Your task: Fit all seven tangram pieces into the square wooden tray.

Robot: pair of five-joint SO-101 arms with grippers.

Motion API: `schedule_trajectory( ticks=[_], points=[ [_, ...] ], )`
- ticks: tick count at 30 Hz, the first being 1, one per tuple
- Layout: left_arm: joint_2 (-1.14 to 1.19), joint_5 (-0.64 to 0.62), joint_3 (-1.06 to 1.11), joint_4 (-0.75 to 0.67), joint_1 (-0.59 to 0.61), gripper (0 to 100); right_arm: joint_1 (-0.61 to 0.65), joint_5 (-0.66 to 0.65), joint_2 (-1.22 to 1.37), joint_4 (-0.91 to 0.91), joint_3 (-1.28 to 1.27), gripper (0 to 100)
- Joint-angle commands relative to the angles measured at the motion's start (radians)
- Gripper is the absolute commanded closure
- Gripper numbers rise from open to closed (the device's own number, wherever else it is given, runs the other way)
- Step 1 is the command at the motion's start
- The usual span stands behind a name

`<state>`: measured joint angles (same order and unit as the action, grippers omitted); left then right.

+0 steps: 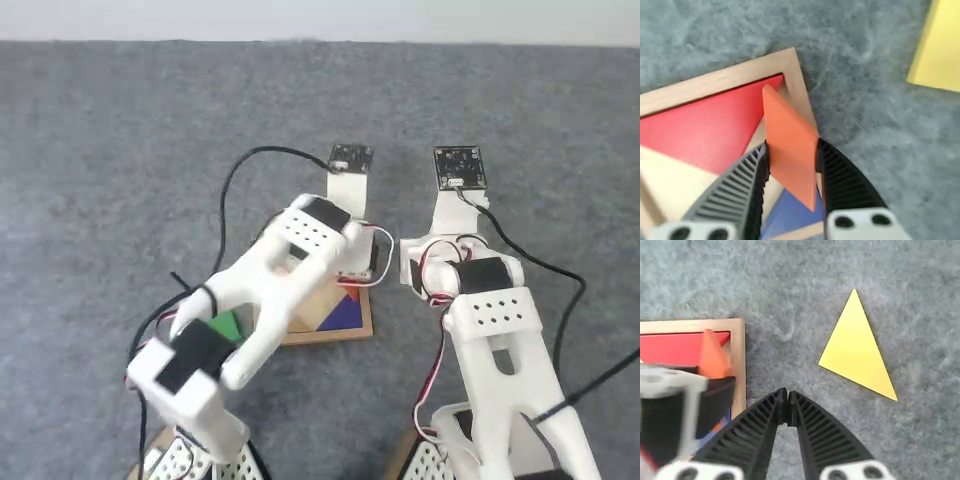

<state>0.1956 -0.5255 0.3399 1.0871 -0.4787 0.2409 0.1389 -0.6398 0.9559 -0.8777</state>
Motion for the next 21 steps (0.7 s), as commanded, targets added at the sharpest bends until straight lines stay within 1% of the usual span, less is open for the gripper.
schedule_trajectory(
  ticks=[1,12,17,19,21],
  points=[
    [0.037,-0.008,-0.067,-0.020,-0.028,98,-0.015,0.011,-0.047,0.005,0.014,98.9],
    [0.052,-0.006,-0.096,-0.021,-0.052,98,-0.016,0.011,-0.047,0.005,0.014,98.9],
    [0.054,-0.006,-0.091,-0.014,-0.052,86,-0.016,0.011,-0.047,0.004,0.014,98.9],
    [0.054,-0.006,-0.093,0.002,-0.051,83,-0.016,0.009,-0.047,0.004,0.014,98.9],
    [0.052,-0.006,-0.094,0.014,-0.052,83,-0.016,0.008,-0.047,0.002,0.014,98.9]
  ],
)
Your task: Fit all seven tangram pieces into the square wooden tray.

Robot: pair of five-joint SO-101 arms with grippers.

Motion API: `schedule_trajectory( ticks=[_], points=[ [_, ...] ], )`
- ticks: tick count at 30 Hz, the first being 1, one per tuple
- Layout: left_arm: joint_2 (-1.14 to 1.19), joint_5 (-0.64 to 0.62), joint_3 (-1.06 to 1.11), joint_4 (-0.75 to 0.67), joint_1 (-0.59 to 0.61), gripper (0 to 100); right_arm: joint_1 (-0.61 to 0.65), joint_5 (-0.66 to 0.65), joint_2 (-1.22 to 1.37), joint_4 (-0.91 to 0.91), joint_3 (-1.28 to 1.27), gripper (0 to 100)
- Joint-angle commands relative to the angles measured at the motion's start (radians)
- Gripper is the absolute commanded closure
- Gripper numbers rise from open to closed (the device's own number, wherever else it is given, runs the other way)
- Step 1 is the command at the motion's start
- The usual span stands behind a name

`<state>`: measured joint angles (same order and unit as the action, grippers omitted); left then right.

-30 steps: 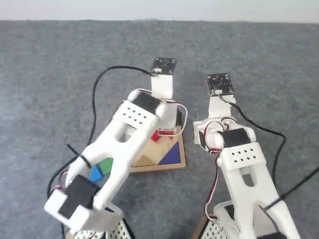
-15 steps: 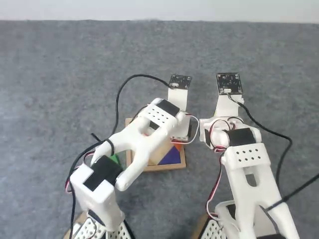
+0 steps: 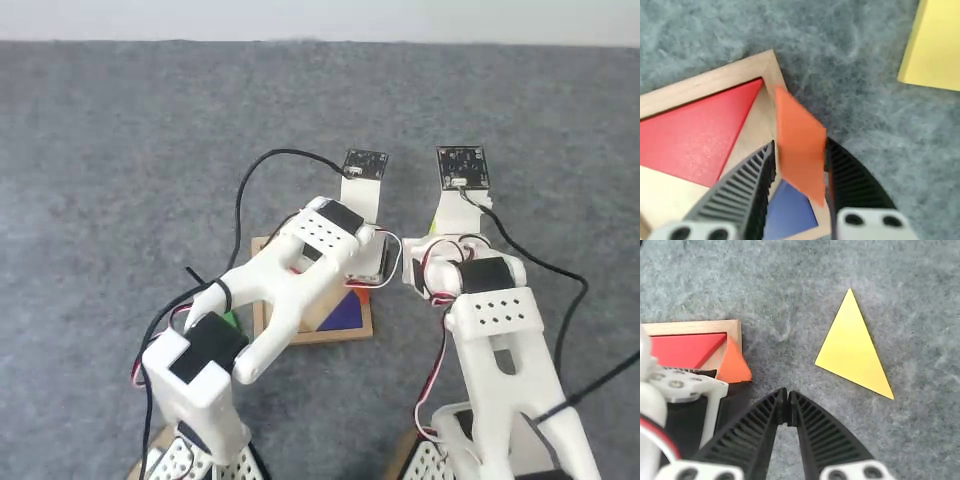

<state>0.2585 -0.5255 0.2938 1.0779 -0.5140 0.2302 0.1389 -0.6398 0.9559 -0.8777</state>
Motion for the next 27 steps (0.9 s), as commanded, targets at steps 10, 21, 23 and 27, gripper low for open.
schedule_trajectory(
  ticks=[10,21,23,27],
  points=[
    [-0.021,0.048,-0.104,0.117,-0.014,83,-0.005,0.005,-0.047,0.004,0.014,98.9],
    [-0.020,0.135,-0.202,0.278,-0.072,83,-0.051,0.008,-0.085,0.013,0.020,99.1],
    [-0.017,0.132,-0.193,0.276,-0.084,83,-0.076,0.012,-0.108,0.022,0.020,99.1],
    [-0.009,0.132,-0.186,0.272,-0.084,83,-0.102,0.012,-0.154,0.027,0.017,99.1]
  ],
)
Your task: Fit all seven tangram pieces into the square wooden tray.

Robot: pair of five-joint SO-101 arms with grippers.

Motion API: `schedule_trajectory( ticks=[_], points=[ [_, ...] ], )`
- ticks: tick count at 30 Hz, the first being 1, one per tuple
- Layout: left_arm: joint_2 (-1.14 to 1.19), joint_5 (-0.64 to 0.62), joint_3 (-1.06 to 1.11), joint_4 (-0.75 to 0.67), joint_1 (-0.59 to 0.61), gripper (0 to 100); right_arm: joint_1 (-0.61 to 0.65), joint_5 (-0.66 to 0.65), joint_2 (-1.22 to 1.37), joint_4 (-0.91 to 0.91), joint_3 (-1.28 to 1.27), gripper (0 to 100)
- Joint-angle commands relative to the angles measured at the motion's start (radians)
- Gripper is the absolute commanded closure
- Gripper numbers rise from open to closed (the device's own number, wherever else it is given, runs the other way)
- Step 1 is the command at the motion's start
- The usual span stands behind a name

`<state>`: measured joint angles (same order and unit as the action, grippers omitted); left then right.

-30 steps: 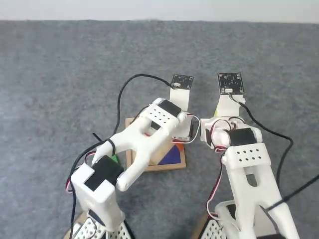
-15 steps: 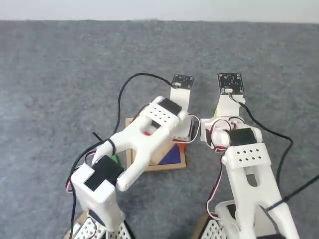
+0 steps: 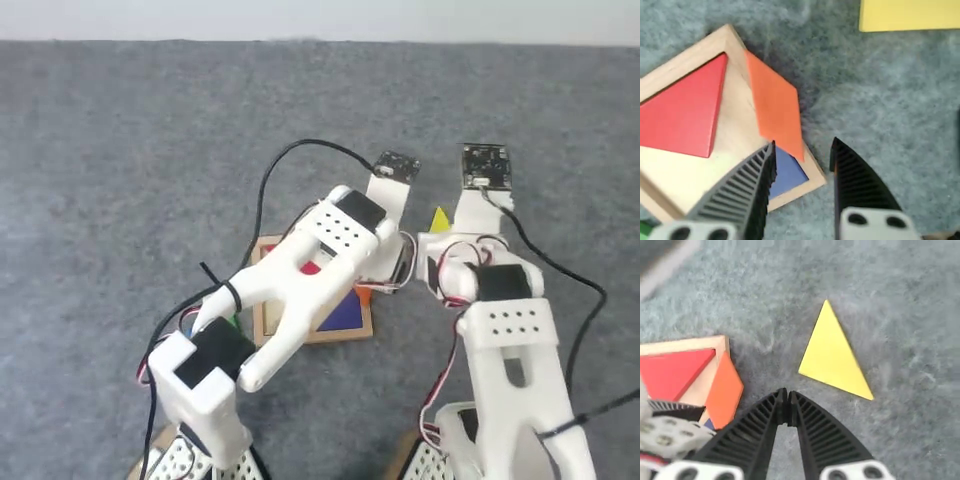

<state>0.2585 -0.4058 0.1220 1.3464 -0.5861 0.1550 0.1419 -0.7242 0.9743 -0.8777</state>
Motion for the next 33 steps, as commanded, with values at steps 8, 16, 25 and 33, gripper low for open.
schedule_trajectory(
  ticks=[8,16,25,33],
  points=[
    [-0.009,0.005,0.104,-0.137,0.023,83,-0.028,0.009,-0.073,0.008,0.017,99.0],
    [-0.008,-0.021,0.105,-0.126,0.055,83,-0.024,0.009,-0.077,-0.001,0.002,99.0],
    [-0.031,-0.017,0.096,-0.095,0.052,83,-0.024,0.009,-0.081,-0.001,0.002,99.0],
    [-0.299,0.029,0.182,-0.068,0.080,83,0.005,0.009,-0.061,0.002,0.002,98.9]
  ],
)
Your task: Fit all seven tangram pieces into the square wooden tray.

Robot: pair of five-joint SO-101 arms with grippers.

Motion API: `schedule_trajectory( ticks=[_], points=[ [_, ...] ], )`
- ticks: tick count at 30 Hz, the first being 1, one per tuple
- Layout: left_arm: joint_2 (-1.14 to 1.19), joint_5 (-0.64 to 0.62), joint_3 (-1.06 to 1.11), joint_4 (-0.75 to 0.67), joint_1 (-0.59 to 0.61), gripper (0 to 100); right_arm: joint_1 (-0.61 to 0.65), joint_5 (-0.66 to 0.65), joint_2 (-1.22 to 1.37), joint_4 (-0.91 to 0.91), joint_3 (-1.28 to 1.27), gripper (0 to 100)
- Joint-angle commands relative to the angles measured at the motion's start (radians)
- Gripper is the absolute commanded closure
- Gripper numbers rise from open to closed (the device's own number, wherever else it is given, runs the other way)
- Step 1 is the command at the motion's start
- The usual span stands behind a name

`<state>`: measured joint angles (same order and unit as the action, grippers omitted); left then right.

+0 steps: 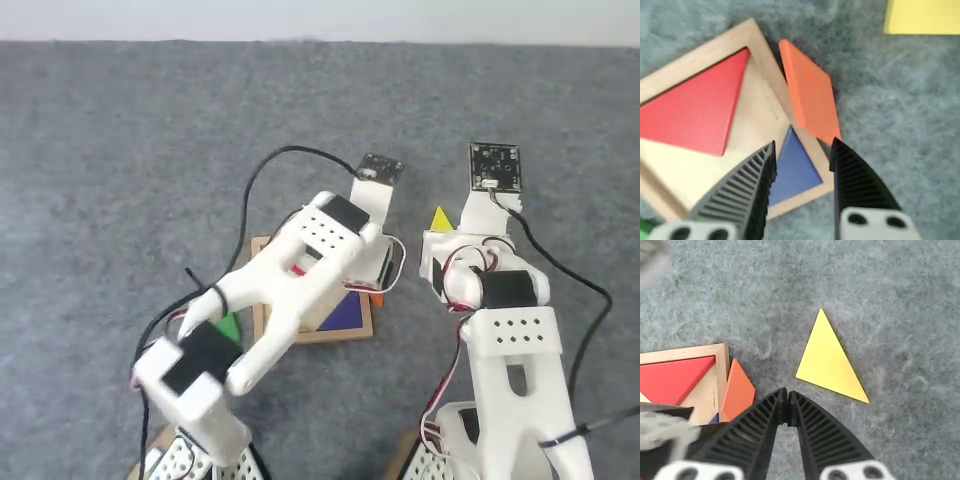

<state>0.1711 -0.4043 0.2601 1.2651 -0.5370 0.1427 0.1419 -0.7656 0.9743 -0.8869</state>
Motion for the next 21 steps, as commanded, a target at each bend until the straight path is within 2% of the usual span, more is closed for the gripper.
schedule_trajectory(
  ticks=[1,3,6,8,11,16,21],
  points=[
    [-0.273,0.040,0.070,0.011,0.054,83,0.039,0.009,-0.002,0.005,0.011,98.8],
    [-0.410,0.066,0.114,0.011,0.132,83,0.096,0.011,0.051,0.005,0.012,98.8],
    [-0.629,0.106,0.171,0.011,0.334,83,0.202,0.071,0.153,-0.007,0.020,98.6],
    [-0.758,0.130,0.208,0.003,0.494,83,0.262,0.126,0.216,-0.030,0.028,95.0],
    [-0.907,0.170,0.323,-0.025,0.667,83,0.300,0.130,0.282,-0.073,0.029,86.8],
    [-1.074,0.282,0.613,-0.121,0.767,83,0.325,0.138,0.329,-0.147,0.029,84.0],
    [-1.189,0.394,0.756,-0.132,0.850,83,0.328,0.199,0.361,-0.180,0.035,83.8]
  ],
)
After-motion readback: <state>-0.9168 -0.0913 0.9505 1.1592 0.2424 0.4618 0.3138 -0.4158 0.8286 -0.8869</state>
